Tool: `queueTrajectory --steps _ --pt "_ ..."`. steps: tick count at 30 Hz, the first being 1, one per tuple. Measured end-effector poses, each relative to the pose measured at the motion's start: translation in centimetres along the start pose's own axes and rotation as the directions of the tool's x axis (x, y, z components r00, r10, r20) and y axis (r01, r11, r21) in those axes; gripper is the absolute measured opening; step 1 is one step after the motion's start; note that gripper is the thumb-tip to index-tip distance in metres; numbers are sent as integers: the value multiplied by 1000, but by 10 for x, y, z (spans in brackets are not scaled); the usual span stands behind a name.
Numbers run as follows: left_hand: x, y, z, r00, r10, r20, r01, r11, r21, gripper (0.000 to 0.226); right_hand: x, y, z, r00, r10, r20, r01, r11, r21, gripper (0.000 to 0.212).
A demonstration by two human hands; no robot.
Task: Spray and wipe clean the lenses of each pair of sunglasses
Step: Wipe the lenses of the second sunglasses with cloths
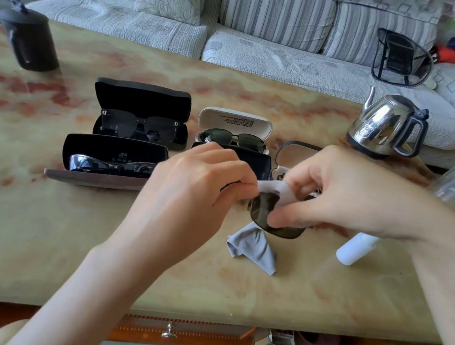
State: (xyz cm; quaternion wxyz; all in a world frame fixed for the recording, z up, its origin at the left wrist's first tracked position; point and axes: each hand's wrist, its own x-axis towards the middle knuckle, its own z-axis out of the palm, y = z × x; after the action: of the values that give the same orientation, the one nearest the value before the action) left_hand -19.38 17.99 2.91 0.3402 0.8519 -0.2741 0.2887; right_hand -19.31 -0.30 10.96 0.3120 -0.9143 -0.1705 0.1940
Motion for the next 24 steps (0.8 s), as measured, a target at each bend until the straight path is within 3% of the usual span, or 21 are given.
queueTrajectory --steps 4,9,13,16,24 --pt "-1 0 3 997 69 -16 -68 996 51 9 11 -4 10 1000 -25 -19 26 998 64 6" --pt "-1 0 -2 999 38 -10 -37 997 67 14 12 -3 12 995 -87 -53 90 994 61 12" --pt "-1 0 -13 992 38 120 -30 997 -69 21 6 1 2 997 -64 -50 71 987 146 13" --pt "-1 -6 -20 976 33 217 -27 999 -27 42 4 7 -5 998 -46 -54 53 988 148 24" --pt "-1 -12 -21 971 10 240 21 992 -126 54 -3 6 -5 1000 -3 4 2 968 252 18"
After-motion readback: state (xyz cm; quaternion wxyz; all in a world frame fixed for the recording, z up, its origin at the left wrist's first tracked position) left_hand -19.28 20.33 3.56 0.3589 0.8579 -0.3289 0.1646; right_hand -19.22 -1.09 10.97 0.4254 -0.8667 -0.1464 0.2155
